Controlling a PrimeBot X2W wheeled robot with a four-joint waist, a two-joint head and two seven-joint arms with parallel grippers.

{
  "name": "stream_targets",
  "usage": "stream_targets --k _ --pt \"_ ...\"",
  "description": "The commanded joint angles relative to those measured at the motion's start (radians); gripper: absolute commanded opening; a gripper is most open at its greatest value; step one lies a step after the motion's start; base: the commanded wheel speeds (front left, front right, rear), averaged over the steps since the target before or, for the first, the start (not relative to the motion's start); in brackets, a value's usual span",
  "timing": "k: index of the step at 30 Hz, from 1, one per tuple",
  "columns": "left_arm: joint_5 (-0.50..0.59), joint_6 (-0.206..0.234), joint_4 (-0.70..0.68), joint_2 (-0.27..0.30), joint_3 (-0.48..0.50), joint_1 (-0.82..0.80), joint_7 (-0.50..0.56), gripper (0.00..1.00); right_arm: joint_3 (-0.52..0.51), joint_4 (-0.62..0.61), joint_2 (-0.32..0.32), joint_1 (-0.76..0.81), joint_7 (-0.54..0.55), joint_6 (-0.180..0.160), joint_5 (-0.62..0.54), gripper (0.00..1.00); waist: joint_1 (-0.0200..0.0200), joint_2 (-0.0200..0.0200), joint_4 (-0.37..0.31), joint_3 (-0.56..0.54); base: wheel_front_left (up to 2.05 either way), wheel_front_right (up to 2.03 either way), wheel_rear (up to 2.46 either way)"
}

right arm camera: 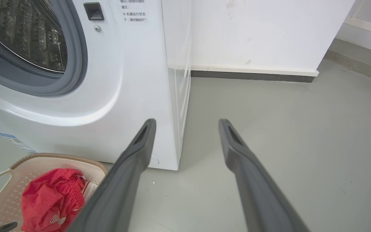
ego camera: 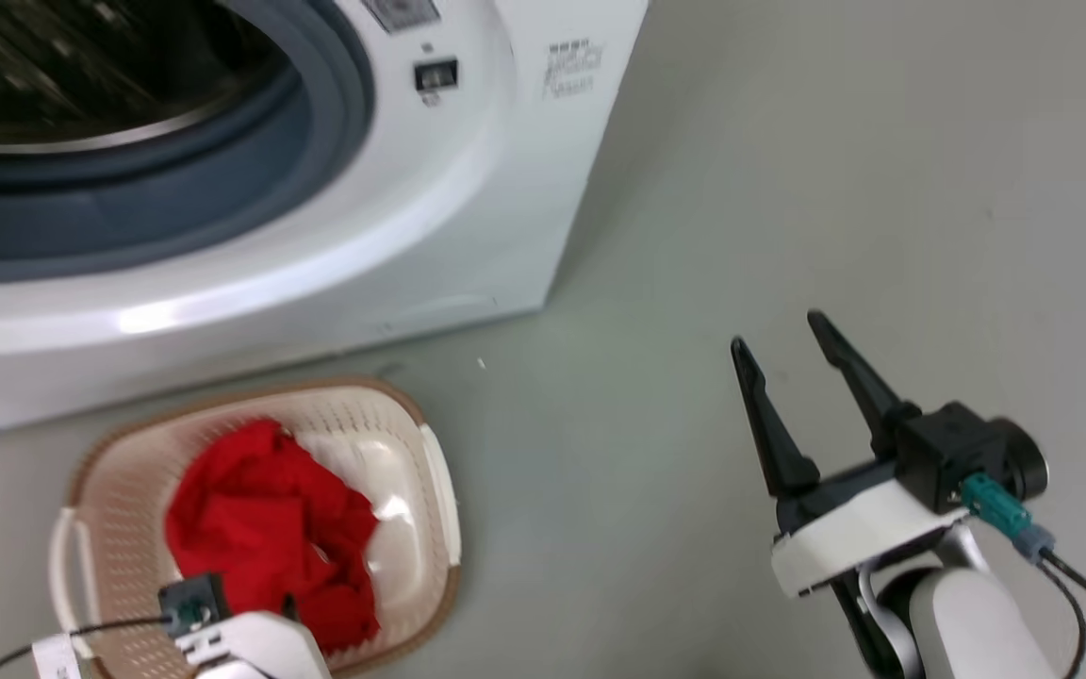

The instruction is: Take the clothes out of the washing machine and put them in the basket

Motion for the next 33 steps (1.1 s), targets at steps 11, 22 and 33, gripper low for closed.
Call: stream_targets --k 11,22,33 --pt "0.053 -0.003 -0.229 -0.035 0.041 0.206 -0.005 1.00 -0.058 -0.037 0.000 0.166 0.078 -0.001 -0.029 1.00 0.0000 0.0000 0.147 -0.329 0.00 0.00 0.00" --pt "0.153 -0.024 -0.495 -0.048 0.071 0.290 -0.005 1.00 -0.117 -0.082 0.000 0.279 0.126 -0.001 -0.035 1.00 0.0000 0.0000 0.250 -0.455 0.00 0.00 0.00" --pt "0.254 -0.046 -0.804 -0.057 0.067 0.324 -0.005 1.00 -0.138 -0.114 0.000 0.315 0.138 -0.001 -0.047 1.00 0.0000 0.0000 0.301 -0.498 0.00 0.00 0.00"
